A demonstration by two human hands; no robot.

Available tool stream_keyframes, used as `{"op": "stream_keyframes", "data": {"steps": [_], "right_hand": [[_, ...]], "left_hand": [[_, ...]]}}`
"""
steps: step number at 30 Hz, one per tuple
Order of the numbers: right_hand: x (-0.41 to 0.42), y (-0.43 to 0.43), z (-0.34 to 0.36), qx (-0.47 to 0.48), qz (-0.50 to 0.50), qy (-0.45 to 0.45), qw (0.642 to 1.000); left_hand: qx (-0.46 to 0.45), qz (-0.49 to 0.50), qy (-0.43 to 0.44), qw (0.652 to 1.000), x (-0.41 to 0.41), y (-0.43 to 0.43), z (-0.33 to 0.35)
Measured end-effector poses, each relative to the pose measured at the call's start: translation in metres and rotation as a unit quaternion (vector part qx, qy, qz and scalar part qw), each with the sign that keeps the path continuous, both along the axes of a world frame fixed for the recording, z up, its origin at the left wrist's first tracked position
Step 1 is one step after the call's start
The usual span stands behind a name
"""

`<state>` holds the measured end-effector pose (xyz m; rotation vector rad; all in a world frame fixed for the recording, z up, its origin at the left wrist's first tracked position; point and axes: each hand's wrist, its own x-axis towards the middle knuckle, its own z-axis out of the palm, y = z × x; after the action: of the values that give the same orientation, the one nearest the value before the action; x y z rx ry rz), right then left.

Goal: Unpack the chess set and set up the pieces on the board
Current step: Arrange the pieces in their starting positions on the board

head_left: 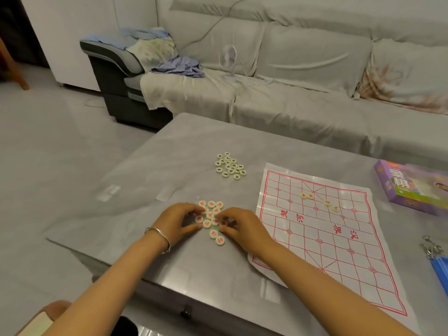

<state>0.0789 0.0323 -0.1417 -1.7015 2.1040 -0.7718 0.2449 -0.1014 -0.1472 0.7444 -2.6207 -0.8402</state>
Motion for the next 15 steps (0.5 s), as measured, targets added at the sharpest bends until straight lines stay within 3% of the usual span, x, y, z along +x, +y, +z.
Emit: {"op": "stream_keyframes", "data": {"steps": [7, 15], "right_hand": [[0.0052, -0.007, -0.0019, 0.005, -0.017, -0.024, 1.0], [0.0073, -0.0106, -0.0071, -0.009, -0.045, -0.05, 0.998]], "left_hand": [[0.019, -0.035, 0.002, 0.999, -0.0081, 0.0012, 0.0017], [0.022, -0.005, 0.033, 0.999, -0.0098, 0.0041, -0.0053]]}}
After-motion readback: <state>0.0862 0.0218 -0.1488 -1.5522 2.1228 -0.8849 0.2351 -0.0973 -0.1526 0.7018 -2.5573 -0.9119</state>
